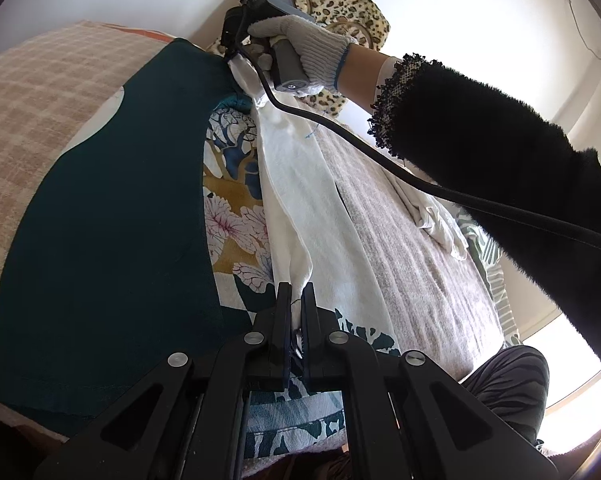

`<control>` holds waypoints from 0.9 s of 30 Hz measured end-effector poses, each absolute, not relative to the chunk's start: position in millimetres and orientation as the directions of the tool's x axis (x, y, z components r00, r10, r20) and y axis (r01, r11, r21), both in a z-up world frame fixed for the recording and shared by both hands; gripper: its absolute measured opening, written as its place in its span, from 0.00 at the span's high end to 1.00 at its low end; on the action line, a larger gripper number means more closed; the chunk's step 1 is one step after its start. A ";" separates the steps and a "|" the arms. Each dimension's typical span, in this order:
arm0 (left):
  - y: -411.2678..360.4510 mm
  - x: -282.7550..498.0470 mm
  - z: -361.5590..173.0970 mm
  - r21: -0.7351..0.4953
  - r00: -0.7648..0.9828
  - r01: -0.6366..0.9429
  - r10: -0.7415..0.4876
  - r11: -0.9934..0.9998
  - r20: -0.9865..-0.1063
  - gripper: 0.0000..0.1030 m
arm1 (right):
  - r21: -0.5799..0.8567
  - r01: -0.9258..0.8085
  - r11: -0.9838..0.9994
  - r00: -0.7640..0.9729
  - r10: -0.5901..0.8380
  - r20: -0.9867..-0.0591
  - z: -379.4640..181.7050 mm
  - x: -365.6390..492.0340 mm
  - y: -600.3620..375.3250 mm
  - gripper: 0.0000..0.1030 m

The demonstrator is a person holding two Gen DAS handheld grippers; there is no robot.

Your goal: Fold small clothes

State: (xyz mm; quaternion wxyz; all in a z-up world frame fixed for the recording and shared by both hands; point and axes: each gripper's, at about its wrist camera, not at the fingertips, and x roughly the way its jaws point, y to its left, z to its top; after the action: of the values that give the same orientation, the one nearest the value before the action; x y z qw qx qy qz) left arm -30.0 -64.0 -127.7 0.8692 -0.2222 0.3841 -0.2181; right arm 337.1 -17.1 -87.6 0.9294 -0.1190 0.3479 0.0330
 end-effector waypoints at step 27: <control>72.5 -5.5 -95.2 -0.359 0.585 0.151 -0.376 0.921 -0.719 0.67 | 0.169 -0.229 0.959 0.733 0.284 -0.618 -169.0 9.1 -193.9 0.56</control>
State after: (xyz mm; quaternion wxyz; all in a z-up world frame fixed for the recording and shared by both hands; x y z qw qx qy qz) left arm -5.5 72.5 -95.2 0.8806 -0.1308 0.4302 -0.1496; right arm 9.1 -193.9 -169.0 0.9300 0.0406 0.3385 0.1376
